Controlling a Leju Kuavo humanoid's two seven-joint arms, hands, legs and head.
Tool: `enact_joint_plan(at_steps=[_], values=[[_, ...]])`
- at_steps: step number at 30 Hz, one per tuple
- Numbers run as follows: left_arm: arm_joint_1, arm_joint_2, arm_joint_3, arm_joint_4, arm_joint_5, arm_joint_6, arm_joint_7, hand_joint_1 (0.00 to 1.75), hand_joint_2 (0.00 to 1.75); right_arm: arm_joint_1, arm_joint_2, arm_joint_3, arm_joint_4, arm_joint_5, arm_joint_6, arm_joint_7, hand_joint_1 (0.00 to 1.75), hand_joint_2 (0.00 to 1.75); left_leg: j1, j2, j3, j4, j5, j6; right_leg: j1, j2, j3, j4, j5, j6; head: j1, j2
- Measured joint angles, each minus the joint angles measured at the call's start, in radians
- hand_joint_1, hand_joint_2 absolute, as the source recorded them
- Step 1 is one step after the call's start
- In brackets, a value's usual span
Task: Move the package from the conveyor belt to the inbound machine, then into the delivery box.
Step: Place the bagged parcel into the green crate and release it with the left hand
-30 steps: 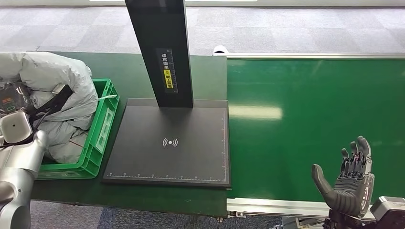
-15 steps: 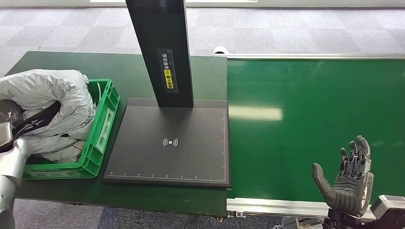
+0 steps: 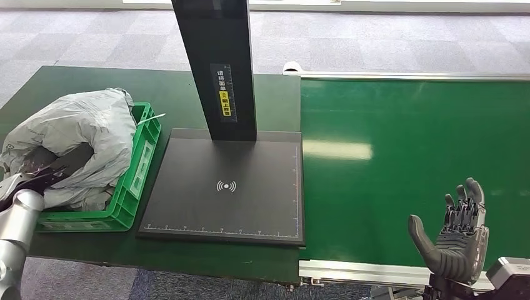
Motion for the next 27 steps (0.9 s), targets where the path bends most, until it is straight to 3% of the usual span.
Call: enact_joint_plan(at_steps=[1,4,5,10,17,27], values=[[0.003,0.0,-0.004,-0.005,0.009,0.0,0.0,0.76,1.75,0.001,0.0,0.0,0.0,0.0,0.0,0.0,0.0,1.75,0.0,0.0,0.0,0.0,0.0,0.0,0.0,0.0,0.0,0.0,0.0,0.0,0.0,0.0],[0.009,0.0,-0.014,-0.016,0.024,0.002,0.001,0.14,1.75,0.003,0.0,0.0,0.0,-0.001,0.0,0.0,0.0,1.75,0.0,0.0,0.0,0.0,0.0,0.0,0.0,0.0,0.0,0.0,0.0,0.0,0.0,0.0],[0.01,0.0,-0.016,-0.019,0.033,0.009,0.001,0.0,1.75,0.004,0.0,0.0,0.0,-0.001,0.0,0.0,0.0,1.75,0.0,0.0,0.0,0.0,0.0,0.0,0.0,0.0,0.0,0.0,0.0,0.0,0.0,0.0],[0.029,-0.004,-0.023,-0.058,0.139,0.132,0.006,0.0,1.75,0.009,0.001,-0.001,-0.002,-0.002,-0.007,0.0,0.0,1.75,0.0,0.0,-0.001,0.0,0.0,0.0,0.0,0.0,-0.001,0.0,0.0,0.0,0.0,0.0],[0.082,-0.01,-0.046,-0.238,0.286,0.283,0.051,0.0,1.75,0.015,0.002,-0.001,-0.009,0.001,-0.03,0.0,0.0,1.75,0.0,0.001,-0.003,0.0,0.0,0.0,0.0,0.001,-0.003,0.0,0.0,0.0,0.0,0.0],[0.151,-0.029,-0.062,-0.485,0.404,0.5,-0.06,0.0,1.75,0.014,0.002,0.001,-0.009,-0.002,-0.057,-0.006,0.0,1.75,0.0,0.001,-0.005,0.0,0.0,0.0,0.0,0.001,-0.005,0.0,0.0,0.0,0.0,0.0]])
